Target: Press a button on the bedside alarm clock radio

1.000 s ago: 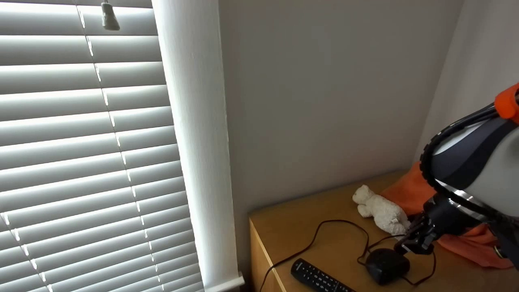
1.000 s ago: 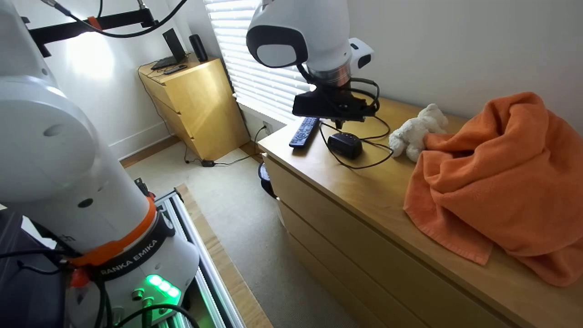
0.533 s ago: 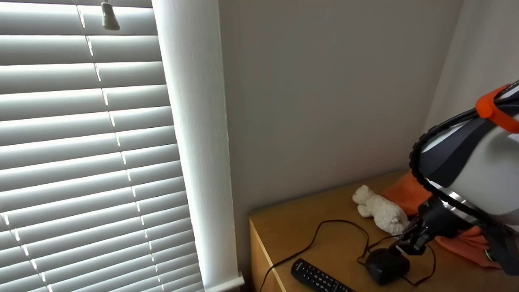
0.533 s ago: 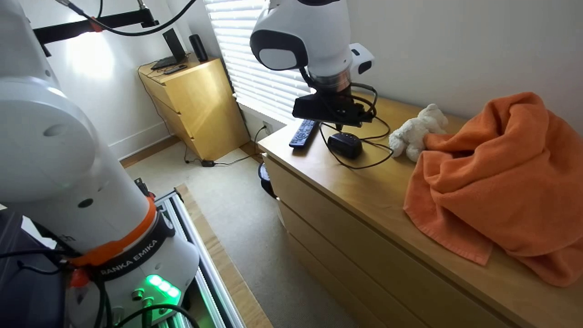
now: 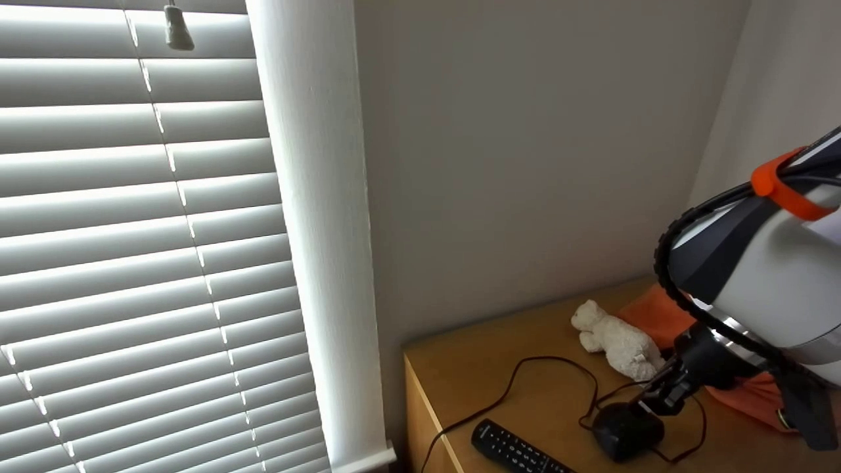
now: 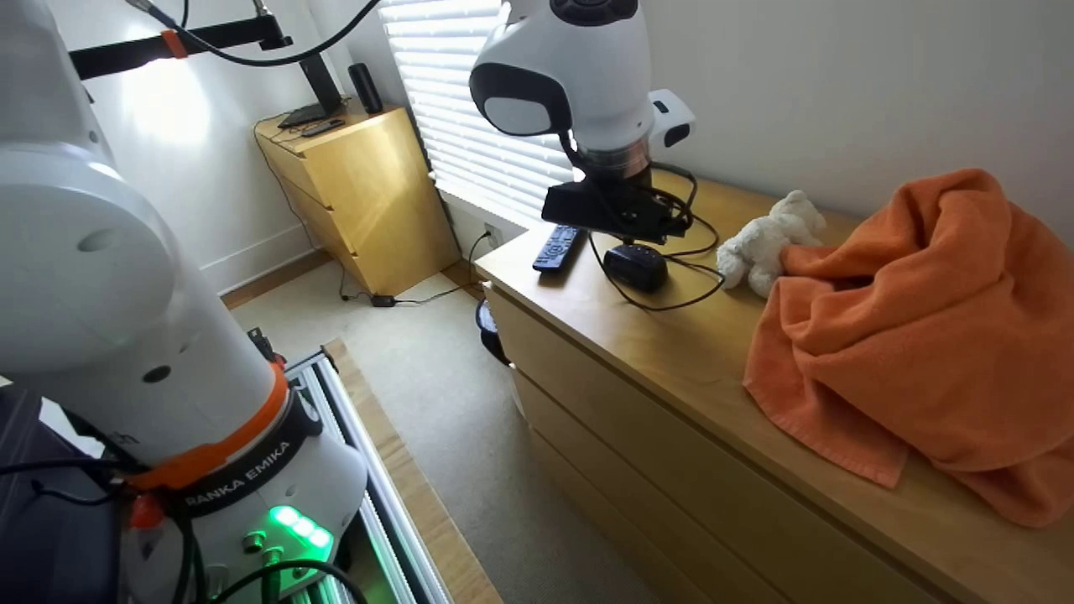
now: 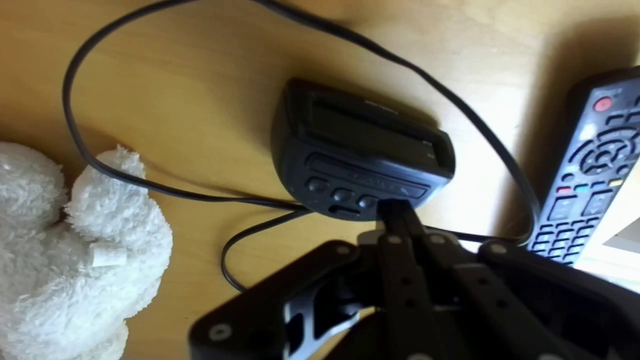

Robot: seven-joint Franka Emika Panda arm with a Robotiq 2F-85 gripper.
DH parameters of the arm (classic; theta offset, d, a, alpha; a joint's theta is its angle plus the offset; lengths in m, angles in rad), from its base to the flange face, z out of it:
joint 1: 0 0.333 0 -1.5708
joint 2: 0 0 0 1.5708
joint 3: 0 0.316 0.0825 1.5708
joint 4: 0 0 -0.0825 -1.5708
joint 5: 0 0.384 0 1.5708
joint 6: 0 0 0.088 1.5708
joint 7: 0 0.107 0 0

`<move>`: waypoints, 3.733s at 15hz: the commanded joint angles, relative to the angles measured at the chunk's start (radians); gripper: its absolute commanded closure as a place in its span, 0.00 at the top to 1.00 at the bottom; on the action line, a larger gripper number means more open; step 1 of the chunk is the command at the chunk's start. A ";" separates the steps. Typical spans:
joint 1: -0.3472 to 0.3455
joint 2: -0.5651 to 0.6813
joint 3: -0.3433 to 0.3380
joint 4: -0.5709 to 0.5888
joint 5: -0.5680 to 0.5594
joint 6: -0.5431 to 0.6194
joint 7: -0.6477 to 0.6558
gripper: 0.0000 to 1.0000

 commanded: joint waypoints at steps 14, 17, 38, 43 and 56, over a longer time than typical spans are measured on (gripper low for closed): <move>-0.017 0.035 0.013 0.026 0.105 -0.029 -0.058 0.00; -0.017 0.041 0.013 0.029 0.114 -0.030 -0.059 0.00; -0.026 0.090 0.015 0.077 0.231 -0.065 -0.134 0.00; -0.026 0.098 0.016 0.088 0.256 -0.062 -0.157 0.00; -0.034 0.129 0.013 0.110 0.312 -0.063 -0.207 0.00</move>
